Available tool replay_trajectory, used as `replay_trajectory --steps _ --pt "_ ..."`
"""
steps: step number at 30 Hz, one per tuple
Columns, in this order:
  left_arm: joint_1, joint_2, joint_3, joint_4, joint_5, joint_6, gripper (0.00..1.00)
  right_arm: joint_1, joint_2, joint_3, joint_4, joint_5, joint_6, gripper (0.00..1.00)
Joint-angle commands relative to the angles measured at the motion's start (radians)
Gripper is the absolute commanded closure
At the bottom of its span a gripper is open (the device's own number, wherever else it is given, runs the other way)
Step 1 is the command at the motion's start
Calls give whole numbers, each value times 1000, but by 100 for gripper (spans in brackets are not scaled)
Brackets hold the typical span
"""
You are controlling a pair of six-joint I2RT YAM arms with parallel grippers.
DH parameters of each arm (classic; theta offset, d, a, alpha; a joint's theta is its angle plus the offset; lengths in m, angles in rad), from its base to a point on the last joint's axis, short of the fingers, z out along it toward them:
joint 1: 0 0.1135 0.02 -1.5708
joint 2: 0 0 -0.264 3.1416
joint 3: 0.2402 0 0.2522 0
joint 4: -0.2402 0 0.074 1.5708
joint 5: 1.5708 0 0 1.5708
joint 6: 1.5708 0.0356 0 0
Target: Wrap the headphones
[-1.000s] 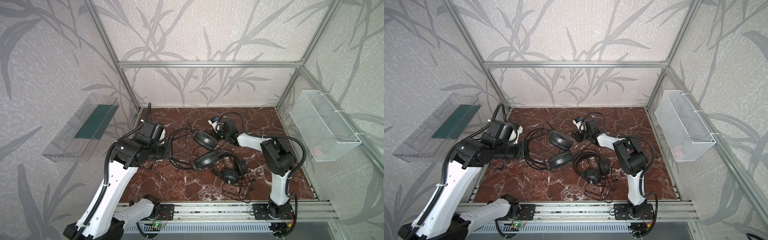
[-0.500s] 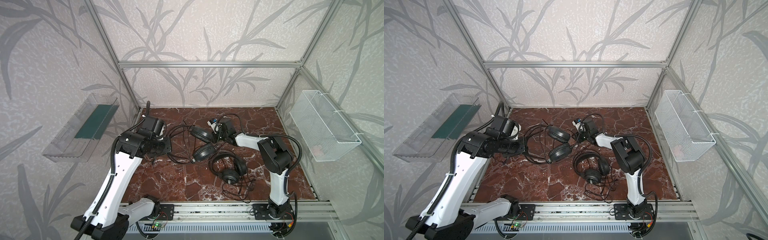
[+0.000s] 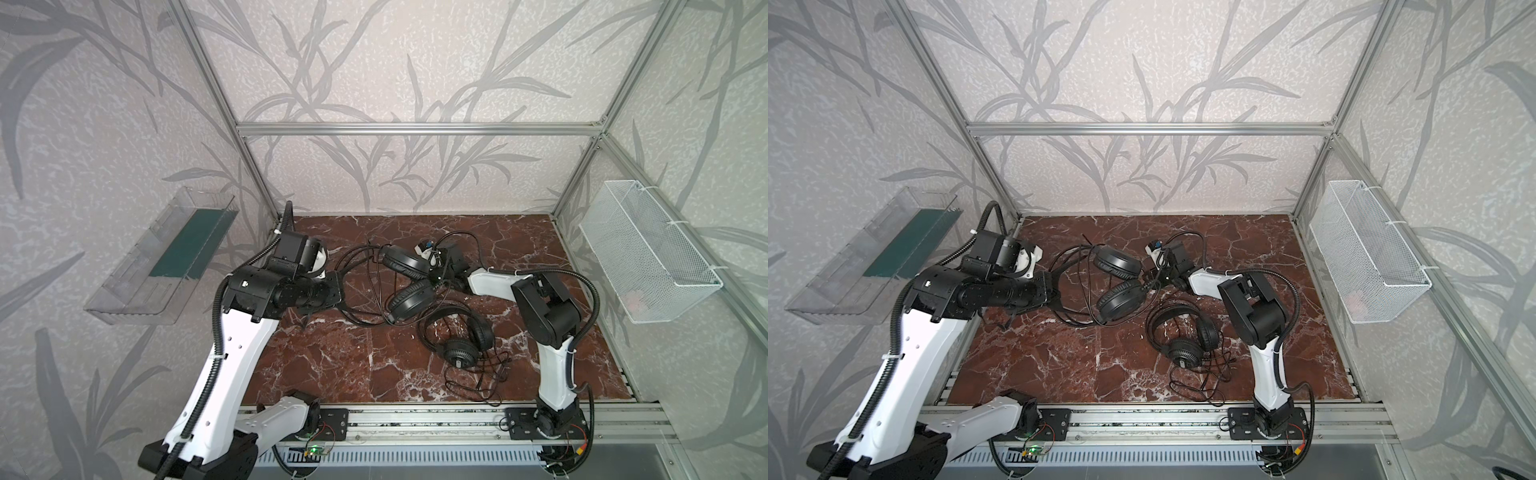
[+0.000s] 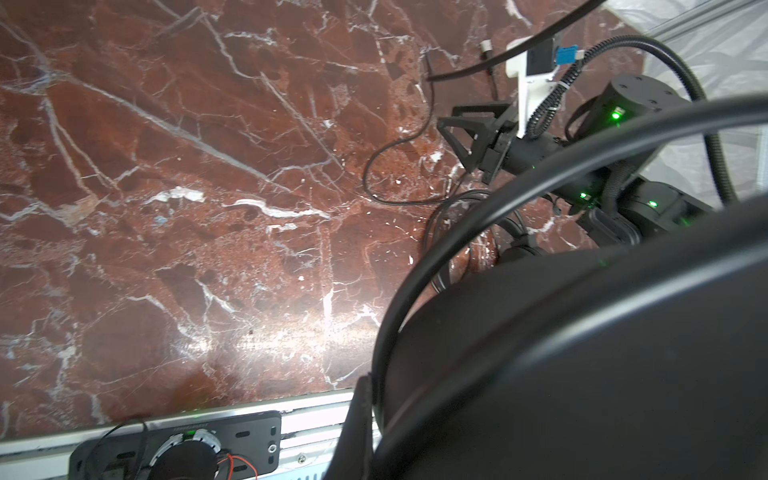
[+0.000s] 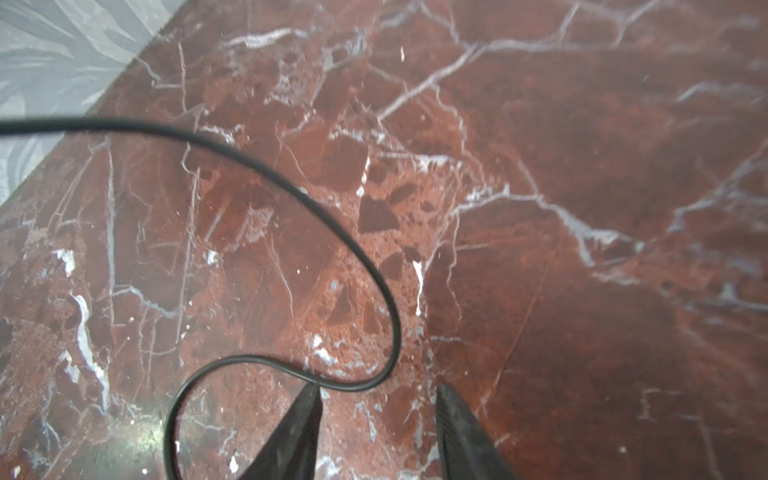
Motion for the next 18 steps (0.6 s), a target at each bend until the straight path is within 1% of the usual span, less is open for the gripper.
replay_trajectory --steps 1,4,8,10,14,18 --pt "-7 -40 5 45 83 0 100 -1 -25 35 -22 15 -15 53" --pt "-26 -52 4 41 87 3 100 -1 -9 40 -9 7 -14 52" --pt "-48 -61 10 37 87 11 100 5 -13 24 49 -76 -13 50" --pt "-52 -64 8 39 94 13 100 18 -18 24 60 -87 -20 49" --pt "-56 -65 10 41 104 16 100 60 -2 79 10 -27 -67 48" --pt "-64 -68 10 41 110 18 100 60 22 108 16 30 -62 47"
